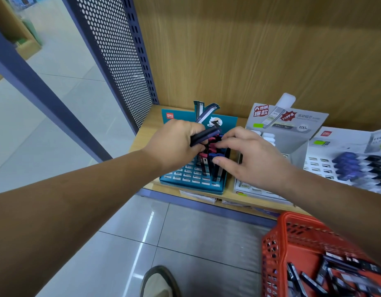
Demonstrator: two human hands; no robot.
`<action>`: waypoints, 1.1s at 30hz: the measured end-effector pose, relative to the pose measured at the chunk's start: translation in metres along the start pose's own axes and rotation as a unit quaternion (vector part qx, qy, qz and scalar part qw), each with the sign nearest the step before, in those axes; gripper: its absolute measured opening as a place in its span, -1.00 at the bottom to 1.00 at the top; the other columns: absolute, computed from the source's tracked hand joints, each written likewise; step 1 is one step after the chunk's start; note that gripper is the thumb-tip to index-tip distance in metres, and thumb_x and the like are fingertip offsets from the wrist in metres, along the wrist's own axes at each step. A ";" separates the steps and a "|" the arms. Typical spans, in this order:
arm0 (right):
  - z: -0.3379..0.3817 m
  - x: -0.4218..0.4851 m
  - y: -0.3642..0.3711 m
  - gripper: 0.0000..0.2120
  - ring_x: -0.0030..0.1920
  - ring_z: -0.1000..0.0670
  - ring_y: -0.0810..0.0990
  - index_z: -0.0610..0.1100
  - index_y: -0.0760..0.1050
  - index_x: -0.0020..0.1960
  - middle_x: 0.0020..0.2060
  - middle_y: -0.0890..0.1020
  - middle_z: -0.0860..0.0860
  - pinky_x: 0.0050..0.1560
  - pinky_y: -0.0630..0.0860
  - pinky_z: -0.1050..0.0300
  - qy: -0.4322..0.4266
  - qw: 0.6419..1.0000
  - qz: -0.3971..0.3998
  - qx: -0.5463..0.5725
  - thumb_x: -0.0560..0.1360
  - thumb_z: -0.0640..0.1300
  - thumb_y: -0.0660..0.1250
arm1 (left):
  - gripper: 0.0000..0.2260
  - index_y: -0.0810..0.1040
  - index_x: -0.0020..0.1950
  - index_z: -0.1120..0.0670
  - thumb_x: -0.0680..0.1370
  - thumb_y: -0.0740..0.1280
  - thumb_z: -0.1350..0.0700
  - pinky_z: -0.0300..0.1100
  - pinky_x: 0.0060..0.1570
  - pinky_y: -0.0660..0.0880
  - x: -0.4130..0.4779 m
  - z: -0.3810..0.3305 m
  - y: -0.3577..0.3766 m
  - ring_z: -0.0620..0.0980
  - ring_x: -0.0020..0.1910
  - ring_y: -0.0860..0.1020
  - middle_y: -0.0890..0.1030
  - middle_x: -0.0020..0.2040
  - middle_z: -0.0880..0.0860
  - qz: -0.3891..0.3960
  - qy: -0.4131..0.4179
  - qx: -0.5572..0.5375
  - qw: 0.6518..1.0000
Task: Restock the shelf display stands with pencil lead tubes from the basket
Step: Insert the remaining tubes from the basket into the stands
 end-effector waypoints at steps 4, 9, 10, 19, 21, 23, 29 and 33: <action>0.001 0.000 -0.001 -0.52 0.22 0.02 0.52 0.05 0.61 0.33 0.18 0.54 0.11 0.18 0.55 -0.13 0.001 1.000 0.013 0.001 0.52 0.27 0.32 | -0.83 0.62 -0.08 -0.05 0.49 0.52 0.20 -0.30 -0.22 0.51 -0.003 0.007 0.004 -0.22 -0.27 0.55 0.62 -0.26 -0.12 -0.004 -0.031 -0.052 0.998; 0.009 -0.001 0.004 -0.49 0.19 -0.05 0.53 0.09 0.66 0.24 0.16 0.53 0.06 0.06 0.59 -0.15 -0.011 0.999 -0.021 -0.028 0.47 0.36 0.25 | -0.78 0.57 -0.13 -0.06 0.45 0.54 0.21 -0.15 -0.25 0.50 -0.006 0.016 0.003 -0.14 -0.32 0.49 0.54 -0.31 -0.10 -0.030 -0.038 -0.075 0.996; 0.012 0.000 0.007 -0.54 0.16 -0.05 0.53 0.08 0.69 0.19 0.13 0.53 0.05 0.05 0.59 -0.13 -0.003 0.999 -0.037 -0.024 0.46 0.33 0.31 | -0.79 0.57 -0.13 -0.05 0.45 0.53 0.22 -0.16 -0.24 0.50 -0.006 0.016 0.004 -0.15 -0.33 0.48 0.54 -0.31 -0.10 -0.025 -0.041 -0.079 0.996; 0.016 0.006 0.011 -0.91 0.10 0.03 0.54 0.06 0.71 -0.05 0.02 0.53 0.11 -0.02 0.58 -0.07 0.027 0.996 -0.074 0.044 0.47 0.04 0.53 | -0.83 0.57 -0.09 -0.05 0.52 0.52 0.16 -0.41 -0.35 0.36 -0.008 0.022 0.007 -0.24 -0.39 0.43 0.49 -0.34 -0.13 0.007 -0.068 -0.110 0.992; 0.013 0.005 0.009 -0.92 0.07 0.03 0.55 0.05 0.70 -0.06 0.01 0.53 0.11 -0.04 0.59 -0.09 0.028 0.995 -0.075 0.055 0.48 0.02 0.52 | -0.81 0.52 -0.11 -0.07 0.54 0.49 0.16 -0.39 -0.36 0.33 -0.010 0.018 0.004 -0.23 -0.38 0.44 0.49 -0.34 -0.12 0.023 -0.041 -0.077 0.996; 0.010 0.004 0.010 -0.92 0.06 0.01 0.57 0.04 0.69 -0.05 0.00 0.54 0.10 -0.03 0.59 -0.12 0.027 0.995 -0.073 0.064 0.48 0.00 0.53 | -0.78 0.48 -0.11 -0.10 0.55 0.47 0.16 -0.28 -0.30 0.36 -0.009 0.013 0.002 -0.18 -0.29 0.49 0.55 -0.28 -0.10 0.031 -0.015 -0.041 0.999; 0.007 0.004 0.014 -0.89 0.06 -0.02 0.56 0.01 0.69 -0.04 0.03 0.52 0.08 -0.01 0.60 -0.17 0.014 0.997 -0.052 0.061 0.47 0.00 0.54 | -0.81 0.48 -0.07 -0.05 0.54 0.47 0.15 -0.22 -0.34 0.26 -0.004 0.004 0.008 -0.19 -0.32 0.45 0.48 -0.32 -0.14 0.041 0.020 0.016 0.999; 0.009 0.003 0.012 -0.88 0.08 0.01 0.55 0.03 0.69 -0.02 0.04 0.52 0.10 0.01 0.59 -0.16 0.024 0.997 -0.053 0.057 0.48 0.02 0.54 | -0.81 0.54 -0.10 -0.06 0.51 0.50 0.18 -0.29 -0.29 0.36 -0.005 0.017 0.009 -0.21 -0.30 0.50 0.56 -0.28 -0.12 0.036 -0.036 -0.043 0.998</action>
Point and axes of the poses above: each hand's wrist, its own x-axis towards the middle knuckle, its own y-axis out of the palm, z = x × y, the point moved 4 cm from there along x, towards the middle knuckle
